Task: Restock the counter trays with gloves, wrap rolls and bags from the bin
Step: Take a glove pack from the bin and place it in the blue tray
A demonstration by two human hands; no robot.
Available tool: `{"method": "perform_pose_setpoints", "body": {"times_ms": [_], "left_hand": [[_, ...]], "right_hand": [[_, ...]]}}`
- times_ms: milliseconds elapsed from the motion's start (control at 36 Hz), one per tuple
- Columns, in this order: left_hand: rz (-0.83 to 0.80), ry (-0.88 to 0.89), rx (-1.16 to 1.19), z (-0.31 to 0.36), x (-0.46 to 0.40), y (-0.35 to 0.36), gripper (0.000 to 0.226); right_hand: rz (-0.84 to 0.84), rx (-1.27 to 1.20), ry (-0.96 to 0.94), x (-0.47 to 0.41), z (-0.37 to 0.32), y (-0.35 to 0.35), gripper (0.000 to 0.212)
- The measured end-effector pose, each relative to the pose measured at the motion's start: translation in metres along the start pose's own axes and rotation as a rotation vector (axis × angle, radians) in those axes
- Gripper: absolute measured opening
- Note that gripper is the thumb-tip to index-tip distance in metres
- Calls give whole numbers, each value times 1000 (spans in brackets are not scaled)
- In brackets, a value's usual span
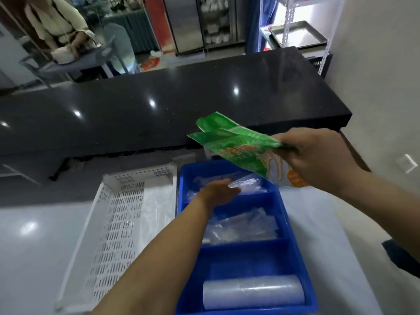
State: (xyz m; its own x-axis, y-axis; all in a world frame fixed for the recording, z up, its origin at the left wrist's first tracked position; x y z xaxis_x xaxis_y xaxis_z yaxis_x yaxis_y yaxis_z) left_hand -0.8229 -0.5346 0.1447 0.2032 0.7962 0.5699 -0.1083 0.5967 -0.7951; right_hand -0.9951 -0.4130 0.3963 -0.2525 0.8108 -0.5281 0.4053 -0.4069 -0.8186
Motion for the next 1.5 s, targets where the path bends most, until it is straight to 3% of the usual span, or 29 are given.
{"method": "perform_pose_setpoints", "body": {"times_ms": [139,361,500,639,778,889,944,1056,1167,1306,1500], "left_hand": [[-49,66,-108,14,9,4,58],[-51,20,-161,17,36,10,71],[40,46,-159,13,56,8,70],[178,96,-268,8,79,12,75],[335,173,-187,-1,98,19,80],[438,202,-193,-13,100,17,77],[496,184,-201,-20,99,9,76],[586,167,-127,-31,96,-9,73],[637,174,-118,-32,88,-23,72],[592,125,-164,-30,65,-36,73],[453,16,-177,-44,45,-28,74]], "right_hand": [[-77,50,-42,-17,-6,30,22],[-349,218,-99,-56,-26,101,22],[-550,244,-92,-71,-33,151,16],[-729,148,-21,-66,-22,190,35],[-648,169,-17,-66,-10,201,32],[-512,246,-24,-58,-8,202,52],[-407,258,-8,-46,-11,196,59],[-124,186,13,-10,-17,174,52],[-311,174,131,30,0,193,69],[-464,137,212,38,23,216,69],[-502,46,174,35,31,231,71]]}}
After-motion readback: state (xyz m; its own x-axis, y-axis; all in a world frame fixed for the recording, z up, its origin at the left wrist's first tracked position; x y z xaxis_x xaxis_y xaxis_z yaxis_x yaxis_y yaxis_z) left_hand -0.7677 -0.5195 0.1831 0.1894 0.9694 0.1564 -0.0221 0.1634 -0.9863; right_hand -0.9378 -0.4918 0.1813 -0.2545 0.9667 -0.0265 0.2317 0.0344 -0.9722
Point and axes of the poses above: each hand's wrist, its own x-axis away from the middle knuckle, its own y-axis out of the palm, z = x × y, the point moved 8 cm from there along -x, towards the middle knuckle, and after that the axes turned 10 degrees about -y, right-handed, at the moved point
